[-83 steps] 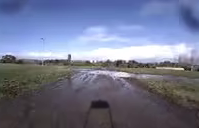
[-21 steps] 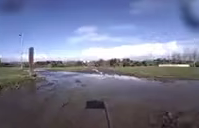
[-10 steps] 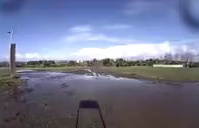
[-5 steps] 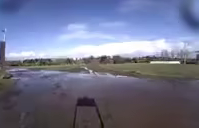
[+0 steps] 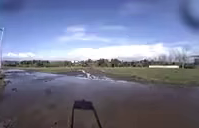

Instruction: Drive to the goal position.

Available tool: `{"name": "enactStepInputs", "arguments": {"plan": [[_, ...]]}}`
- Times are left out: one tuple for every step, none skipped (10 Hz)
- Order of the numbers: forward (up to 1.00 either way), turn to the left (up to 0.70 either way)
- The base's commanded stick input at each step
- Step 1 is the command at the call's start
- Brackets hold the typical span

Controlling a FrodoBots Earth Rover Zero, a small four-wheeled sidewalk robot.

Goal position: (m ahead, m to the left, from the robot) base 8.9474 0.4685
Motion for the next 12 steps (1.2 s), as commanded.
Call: {"name": "enactStepInputs", "arguments": {"plan": [[0.70, 0.00], [0.70, 0.00], [0.70, 0.00], [0.70, 0.00], [0.70, 0.00], [0.70, 0.00], [0.70, 0.00], [0.70, 0.00], [0.70, 0.00], [0.70, 0.00], [0.70, 0.00], [0.70, 0.00]]}}
